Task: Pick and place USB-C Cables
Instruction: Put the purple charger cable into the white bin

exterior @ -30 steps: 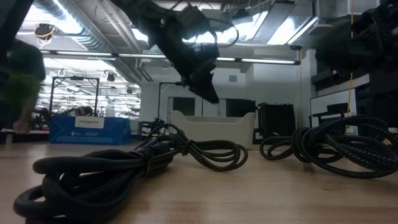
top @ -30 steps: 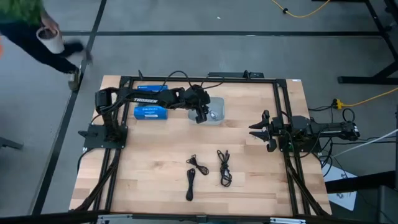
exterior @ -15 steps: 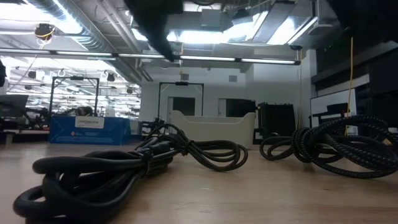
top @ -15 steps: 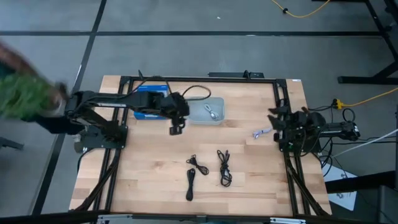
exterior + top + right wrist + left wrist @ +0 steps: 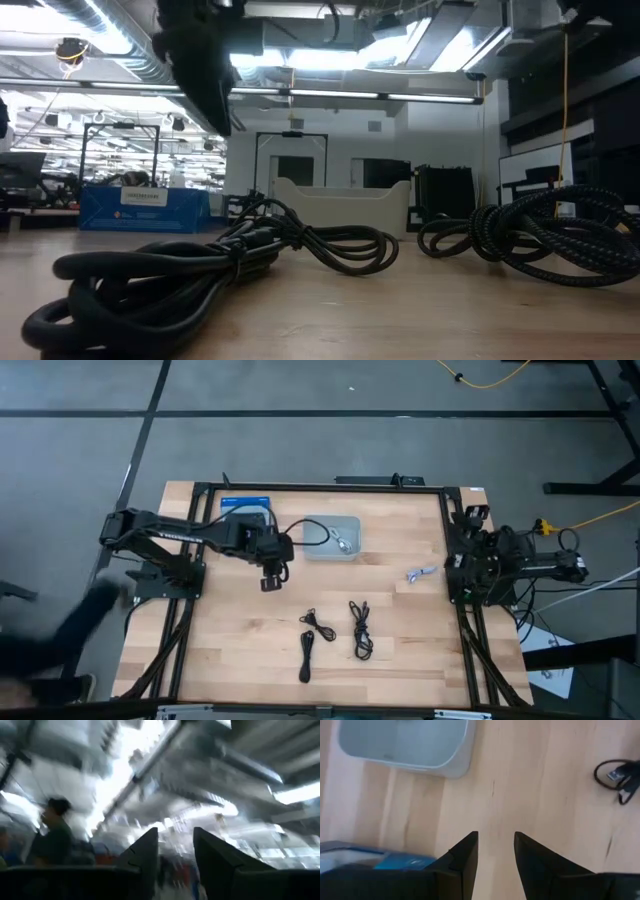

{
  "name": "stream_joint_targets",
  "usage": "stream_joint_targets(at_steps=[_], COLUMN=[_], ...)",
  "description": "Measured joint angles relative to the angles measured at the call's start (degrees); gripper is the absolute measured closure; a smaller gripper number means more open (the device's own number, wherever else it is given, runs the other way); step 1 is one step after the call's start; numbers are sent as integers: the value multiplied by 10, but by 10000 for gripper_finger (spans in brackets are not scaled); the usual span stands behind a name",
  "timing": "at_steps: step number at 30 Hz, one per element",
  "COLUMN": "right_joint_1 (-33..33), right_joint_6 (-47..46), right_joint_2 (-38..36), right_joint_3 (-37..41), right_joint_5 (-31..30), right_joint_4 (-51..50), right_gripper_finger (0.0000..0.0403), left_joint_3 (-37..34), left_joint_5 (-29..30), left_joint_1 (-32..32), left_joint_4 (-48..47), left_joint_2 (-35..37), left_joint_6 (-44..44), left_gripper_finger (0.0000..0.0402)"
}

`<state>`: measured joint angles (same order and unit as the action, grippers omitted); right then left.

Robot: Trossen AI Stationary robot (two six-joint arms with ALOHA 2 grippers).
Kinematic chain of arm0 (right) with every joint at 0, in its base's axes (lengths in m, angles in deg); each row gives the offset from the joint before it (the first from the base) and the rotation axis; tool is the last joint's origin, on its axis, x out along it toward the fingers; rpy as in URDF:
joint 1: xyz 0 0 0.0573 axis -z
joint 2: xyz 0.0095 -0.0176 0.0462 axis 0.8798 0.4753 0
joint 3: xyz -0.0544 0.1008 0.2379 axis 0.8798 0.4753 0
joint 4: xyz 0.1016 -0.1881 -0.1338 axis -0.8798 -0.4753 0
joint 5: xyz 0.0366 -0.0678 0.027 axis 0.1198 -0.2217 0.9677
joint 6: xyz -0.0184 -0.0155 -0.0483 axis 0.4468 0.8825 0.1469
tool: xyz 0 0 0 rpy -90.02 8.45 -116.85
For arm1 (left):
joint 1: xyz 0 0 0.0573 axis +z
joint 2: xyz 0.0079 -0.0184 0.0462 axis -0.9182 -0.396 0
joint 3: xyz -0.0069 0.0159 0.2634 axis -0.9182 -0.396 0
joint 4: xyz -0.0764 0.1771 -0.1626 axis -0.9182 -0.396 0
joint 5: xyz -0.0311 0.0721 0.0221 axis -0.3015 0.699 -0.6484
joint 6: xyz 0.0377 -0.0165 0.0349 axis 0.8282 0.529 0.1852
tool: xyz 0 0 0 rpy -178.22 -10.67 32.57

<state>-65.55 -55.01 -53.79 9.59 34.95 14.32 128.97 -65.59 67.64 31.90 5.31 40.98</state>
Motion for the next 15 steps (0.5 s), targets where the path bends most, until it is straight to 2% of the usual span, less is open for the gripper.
stream_joint_targets(at_steps=[4,8,12,15], right_joint_1=[0,0,1,9], right_joint_6=[-21,-124,-242,-312], right_joint_2=[99,218,321,381], right_joint_3=[-123,-265,-394,-480], right_joint_5=[-140,-233,-262,-243], right_joint_4=[-221,-511,-780,-949], right_gripper_finger=[274,274,274,274], left_joint_3=[-32,-46,-62,-75], left_joint_5=[-36,-52,-46,-26], left_joint_1=[-3,-14,-30,-44], left_joint_4=[66,99,104,112], left_joint_2=[0,0,0,0], left_joint_6=[-12,-12,-12,-21], left_gripper_finger=[282,282,282,282])
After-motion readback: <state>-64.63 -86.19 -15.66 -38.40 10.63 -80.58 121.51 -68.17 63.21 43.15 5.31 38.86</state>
